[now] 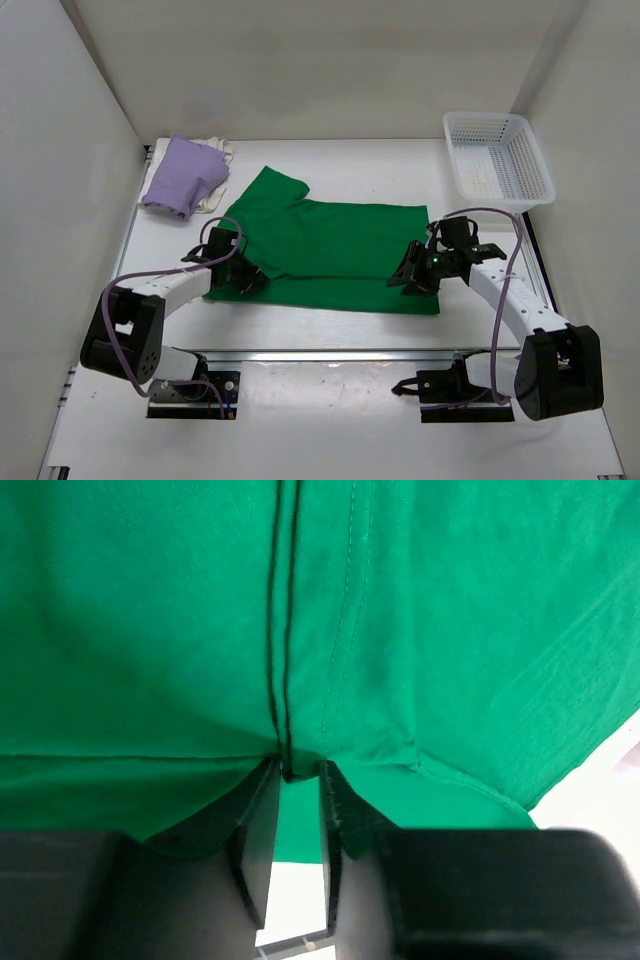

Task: Fold and stack the t-shirts
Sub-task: Fold the flattened tshirt in 1/3 of the way

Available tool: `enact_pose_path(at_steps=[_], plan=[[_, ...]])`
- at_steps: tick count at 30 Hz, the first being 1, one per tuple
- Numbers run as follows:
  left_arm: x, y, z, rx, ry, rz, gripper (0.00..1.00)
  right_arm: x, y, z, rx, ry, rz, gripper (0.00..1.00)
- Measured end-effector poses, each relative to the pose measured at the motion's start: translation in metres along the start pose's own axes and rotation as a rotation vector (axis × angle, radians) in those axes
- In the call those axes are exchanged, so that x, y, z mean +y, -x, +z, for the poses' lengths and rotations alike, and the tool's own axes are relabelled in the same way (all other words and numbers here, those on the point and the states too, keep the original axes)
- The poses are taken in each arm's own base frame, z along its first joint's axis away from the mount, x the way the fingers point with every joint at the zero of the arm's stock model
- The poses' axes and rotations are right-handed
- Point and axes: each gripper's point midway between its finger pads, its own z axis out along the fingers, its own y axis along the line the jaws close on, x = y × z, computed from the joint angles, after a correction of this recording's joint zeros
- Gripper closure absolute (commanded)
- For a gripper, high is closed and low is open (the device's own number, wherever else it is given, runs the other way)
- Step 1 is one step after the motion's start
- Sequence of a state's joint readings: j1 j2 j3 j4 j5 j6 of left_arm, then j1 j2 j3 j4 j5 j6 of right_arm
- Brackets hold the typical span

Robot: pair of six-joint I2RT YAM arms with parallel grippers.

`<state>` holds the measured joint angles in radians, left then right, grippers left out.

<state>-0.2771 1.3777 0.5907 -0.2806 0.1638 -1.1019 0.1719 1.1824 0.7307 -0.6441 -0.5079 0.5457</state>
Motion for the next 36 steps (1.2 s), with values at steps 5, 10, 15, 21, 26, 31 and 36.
enact_pose_path(at_steps=[5, 10, 15, 21, 26, 31, 36], plan=[[0.001, 0.000, 0.004, 0.004, 0.006, -0.009, 0.84, -0.001, 0.002, -0.001, -0.005, 0.003, 0.007, 0.55], [-0.014, 0.000, 0.004, 0.004, -0.019, -0.002, 0.90, 0.001, 0.000, -0.001, -0.002, 0.008, 0.001, 0.55], [-0.045, 0.006, -0.001, -0.014, -0.081, 0.019, 0.92, 0.000, -0.004, 0.001, 0.010, 0.013, 0.002, 0.55], [-0.063, 0.014, 0.007, -0.013, -0.086, 0.022, 0.93, -0.001, -0.006, 0.002, 0.017, 0.017, 0.009, 0.55], [-0.079, 0.017, 0.023, 0.000, -0.070, 0.051, 0.82, -0.002, -0.005, 0.001, 0.015, 0.019, 0.012, 0.54], [-0.088, 0.017, 0.031, 0.002, -0.063, 0.083, 0.66, -0.002, -0.005, 0.001, 0.015, 0.019, 0.013, 0.55], [-0.111, 0.025, 0.038, -0.004, -0.080, 0.138, 0.52, -0.001, -0.005, 0.001, 0.015, 0.020, 0.012, 0.55]])
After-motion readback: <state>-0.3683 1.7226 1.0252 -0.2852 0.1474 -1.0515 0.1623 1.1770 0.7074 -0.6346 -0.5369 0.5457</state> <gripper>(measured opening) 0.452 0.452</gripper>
